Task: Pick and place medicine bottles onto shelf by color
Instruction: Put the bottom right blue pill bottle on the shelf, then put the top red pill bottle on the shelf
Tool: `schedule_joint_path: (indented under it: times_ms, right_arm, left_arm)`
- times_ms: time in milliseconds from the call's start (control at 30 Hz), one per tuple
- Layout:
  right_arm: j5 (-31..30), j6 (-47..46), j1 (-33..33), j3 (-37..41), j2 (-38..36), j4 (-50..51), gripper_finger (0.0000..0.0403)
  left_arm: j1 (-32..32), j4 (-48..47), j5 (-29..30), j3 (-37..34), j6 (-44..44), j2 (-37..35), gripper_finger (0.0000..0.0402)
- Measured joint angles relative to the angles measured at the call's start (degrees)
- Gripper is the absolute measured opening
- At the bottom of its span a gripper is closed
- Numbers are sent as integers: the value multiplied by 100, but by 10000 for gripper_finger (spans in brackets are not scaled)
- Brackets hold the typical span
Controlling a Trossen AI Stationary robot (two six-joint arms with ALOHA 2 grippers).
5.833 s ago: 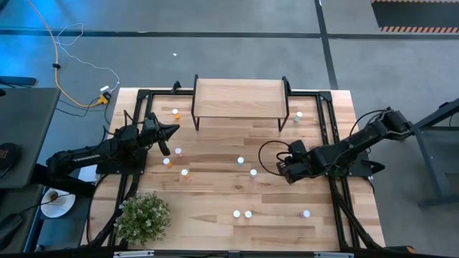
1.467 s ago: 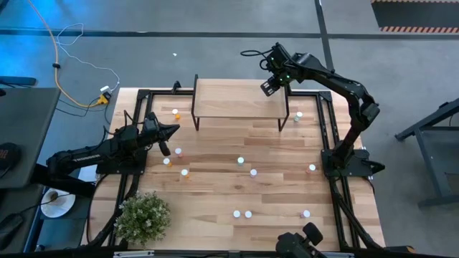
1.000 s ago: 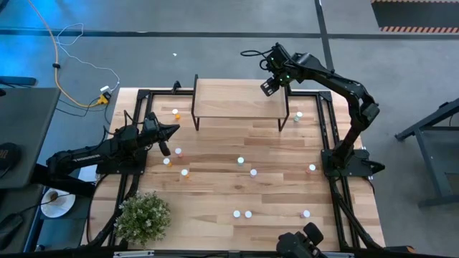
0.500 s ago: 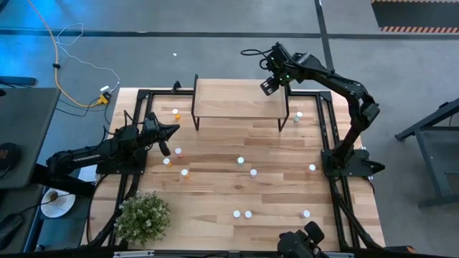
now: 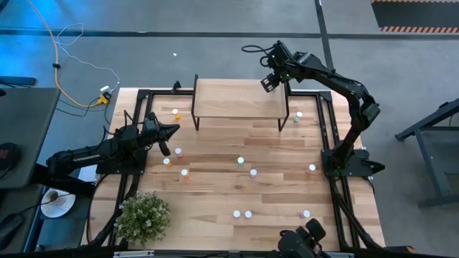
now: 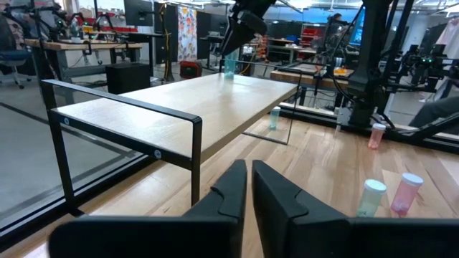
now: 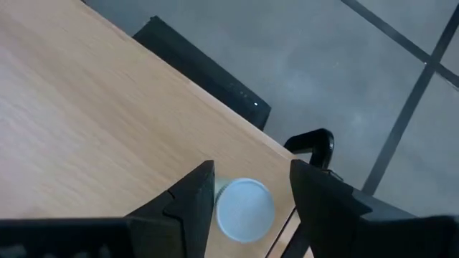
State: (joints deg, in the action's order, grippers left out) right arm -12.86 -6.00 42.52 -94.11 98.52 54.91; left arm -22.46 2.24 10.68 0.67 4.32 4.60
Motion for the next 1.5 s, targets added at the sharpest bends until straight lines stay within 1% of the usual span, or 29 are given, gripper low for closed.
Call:
schedule_joint_path:
  times_ms: [267, 533, 767, 867, 1067, 1300, 1400, 1500]
  right_arm:
    - [88, -18, -2, 0, -2, 5, 175]
    - [93, -42, -16, 0, -51, -85, 175]
    - [111, 0, -15, -2, -325, -331, 175]
    - [145, 0, -16, -4, -457, -335, 175]
    - [262, -124, -232, -4, -832, -288, 175]
    - [-48, -245, -777, -4, -1390, -240, 174]
    - [-345, -298, -1047, -4, -1614, -120, 174]
    - [-739, -312, -1268, -4, -1827, 77, 174]
  left_arm:
    - [0, 0, 0, 1, 0, 0, 61]
    - [0, 0, 15, 2, -2, 0, 77]
    - [0, 2, 24, 2, -11, 0, 88]
    - [0, 2, 24, 1, -194, 0, 94]
    - [0, 11, 22, 2, -493, 0, 121]
    - [0, -2, -48, 22, -620, 0, 174]
    - [0, 7, -342, 134, -458, 0, 192]
    - [2, -129, -549, 317, -442, 1, 197]
